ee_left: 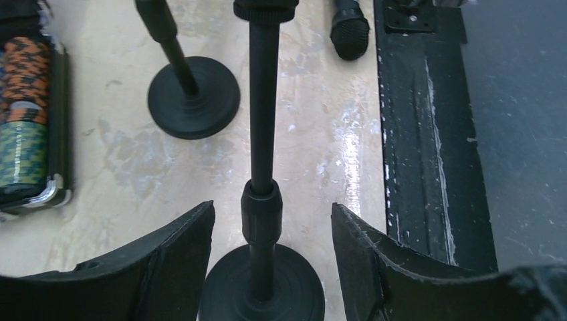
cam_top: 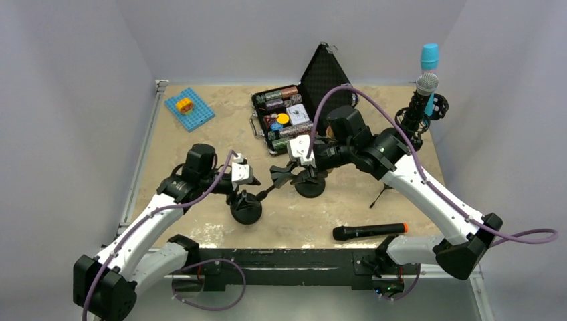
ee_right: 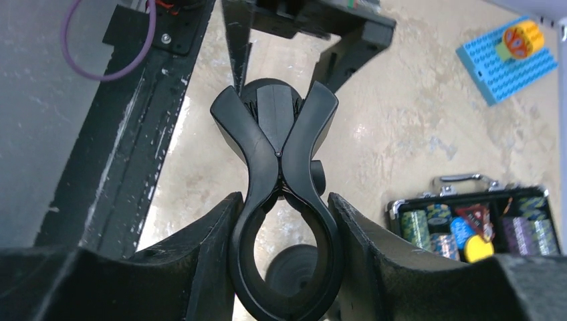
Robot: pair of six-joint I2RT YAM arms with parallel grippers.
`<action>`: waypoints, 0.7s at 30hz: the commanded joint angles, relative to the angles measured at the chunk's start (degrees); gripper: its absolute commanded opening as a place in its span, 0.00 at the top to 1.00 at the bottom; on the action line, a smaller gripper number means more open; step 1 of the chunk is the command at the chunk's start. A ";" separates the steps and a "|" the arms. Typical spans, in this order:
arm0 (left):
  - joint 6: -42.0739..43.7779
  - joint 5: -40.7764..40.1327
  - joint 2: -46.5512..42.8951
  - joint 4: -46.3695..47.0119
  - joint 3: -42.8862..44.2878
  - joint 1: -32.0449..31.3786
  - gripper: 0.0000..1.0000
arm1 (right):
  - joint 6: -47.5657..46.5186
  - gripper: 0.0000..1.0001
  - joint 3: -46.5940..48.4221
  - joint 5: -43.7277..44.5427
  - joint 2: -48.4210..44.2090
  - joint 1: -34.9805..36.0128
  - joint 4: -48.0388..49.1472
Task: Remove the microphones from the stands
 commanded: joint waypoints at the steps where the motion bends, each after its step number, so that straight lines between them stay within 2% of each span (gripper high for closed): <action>1: 5.37 6.71 4.19 1.54 0.77 0.41 0.32 | -15.67 1.00 -1.60 -1.14 -1.90 0.71 0.28; 6: 7.91 9.83 11.69 2.77 3.22 -0.17 0.37 | -19.31 1.00 -1.53 0.17 -1.91 1.59 0.65; 9: 8.81 9.28 13.42 4.03 3.47 -0.42 0.48 | -18.83 1.00 -0.46 0.38 -1.29 1.69 0.61; 12: 9.02 7.41 13.50 5.81 2.54 -0.47 0.64 | -13.86 1.00 0.43 0.13 -0.69 1.69 1.85; 14: 8.72 5.92 12.66 7.05 1.55 -0.51 0.81 | -5.83 1.00 1.44 1.02 0.08 1.60 4.17; 16: 5.65 3.85 10.65 11.89 -0.28 -0.62 1.00 | 6.44 1.00 4.06 3.17 1.30 1.60 5.76; 19: -5.15 -3.72 5.58 26.09 -5.59 -2.02 1.00 | 27.90 1.00 10.88 11.98 5.02 1.61 4.63; 20: -8.62 -9.70 3.74 30.99 -7.35 -3.21 1.00 | 35.23 1.00 13.83 16.73 7.59 1.60 1.98; 21: -11.83 -20.30 2.22 35.21 -9.76 -4.81 1.00 | 41.57 1.00 17.49 20.74 10.10 1.52 -2.20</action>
